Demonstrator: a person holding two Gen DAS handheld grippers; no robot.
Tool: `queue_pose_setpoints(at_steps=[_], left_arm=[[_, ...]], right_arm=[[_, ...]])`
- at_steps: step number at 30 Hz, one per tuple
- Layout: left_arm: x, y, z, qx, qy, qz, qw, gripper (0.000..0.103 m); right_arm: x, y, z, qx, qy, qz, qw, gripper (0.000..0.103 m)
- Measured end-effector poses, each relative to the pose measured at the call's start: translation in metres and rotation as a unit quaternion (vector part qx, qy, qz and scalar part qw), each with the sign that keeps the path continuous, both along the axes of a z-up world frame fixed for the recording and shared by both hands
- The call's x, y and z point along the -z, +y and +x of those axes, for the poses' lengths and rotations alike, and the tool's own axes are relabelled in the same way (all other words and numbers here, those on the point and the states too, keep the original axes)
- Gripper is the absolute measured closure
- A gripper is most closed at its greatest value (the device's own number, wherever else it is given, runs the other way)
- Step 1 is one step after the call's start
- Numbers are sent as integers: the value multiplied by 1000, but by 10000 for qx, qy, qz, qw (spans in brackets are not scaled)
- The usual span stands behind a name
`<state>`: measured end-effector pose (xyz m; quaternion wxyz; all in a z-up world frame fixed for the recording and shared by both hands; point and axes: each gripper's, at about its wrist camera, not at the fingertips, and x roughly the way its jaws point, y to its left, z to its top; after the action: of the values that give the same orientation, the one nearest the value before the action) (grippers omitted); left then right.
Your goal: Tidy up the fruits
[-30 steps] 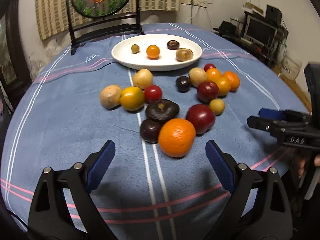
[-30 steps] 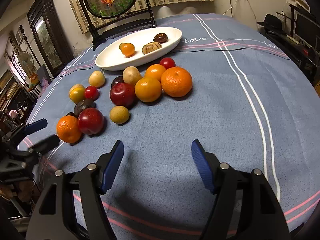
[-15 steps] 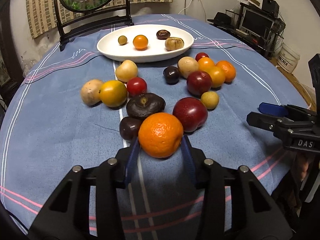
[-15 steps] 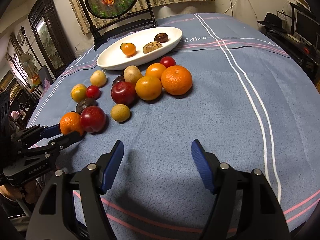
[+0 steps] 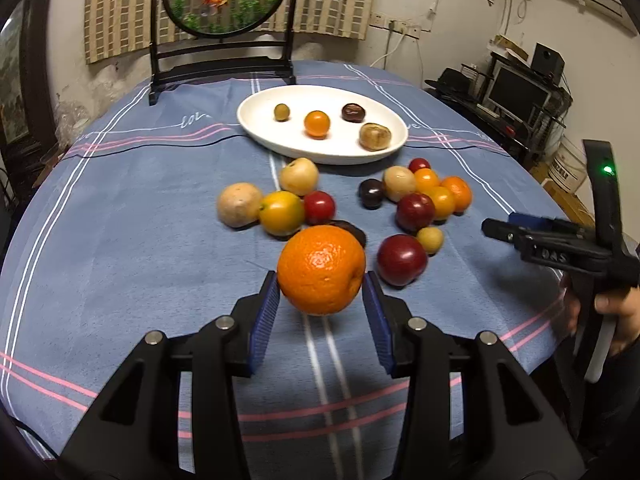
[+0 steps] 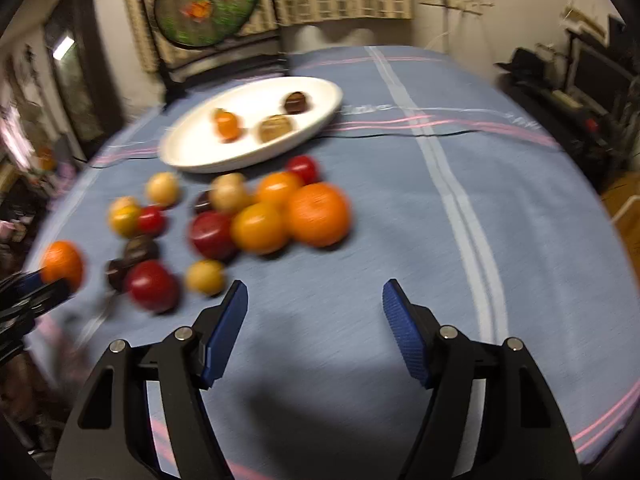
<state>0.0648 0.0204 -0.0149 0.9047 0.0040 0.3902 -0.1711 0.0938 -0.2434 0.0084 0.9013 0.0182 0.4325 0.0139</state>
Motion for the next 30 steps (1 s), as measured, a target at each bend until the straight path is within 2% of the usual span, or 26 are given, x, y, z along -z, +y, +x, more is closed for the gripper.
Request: queue_pose_setpoints(at_steps=[1,4,5,7,14,17,25,28,30], left_arm=[[1,2,1,-24,17,0,10000,60],[2,7,5,-102,55,-33,9999,60],[2,8,6,-118,61,-47,9999,60],[3,9,9,-129,95,-80,9998,60],[4,7,15,-112,166,-85,9998,60],[5,6,16,-108,183,-87,9997,60],[7,5,16,-78,220,-71,9997,60],[6,5,16,-86,216,-70,9997,60],[6,5,16,-81,230,-55,9997,60]], right_arm=[[2,5,5,-183,46,-277,9994,33],[11,8,23,-509,237,-360,9978,34],[14,7,28,-531,298,-411,9973,40],[21,6,42,-578,427,-480,9963,45],[24,1,71,-802,415,-229,9956,49],[24,3,73,-1024,419,-100,9938,60],[22,-2,67,-1131,381,31,9928,62],[20,-7,66,-1024,357,84,9941,58],[18,-5,65,-1035,259,-47,9943,57]])
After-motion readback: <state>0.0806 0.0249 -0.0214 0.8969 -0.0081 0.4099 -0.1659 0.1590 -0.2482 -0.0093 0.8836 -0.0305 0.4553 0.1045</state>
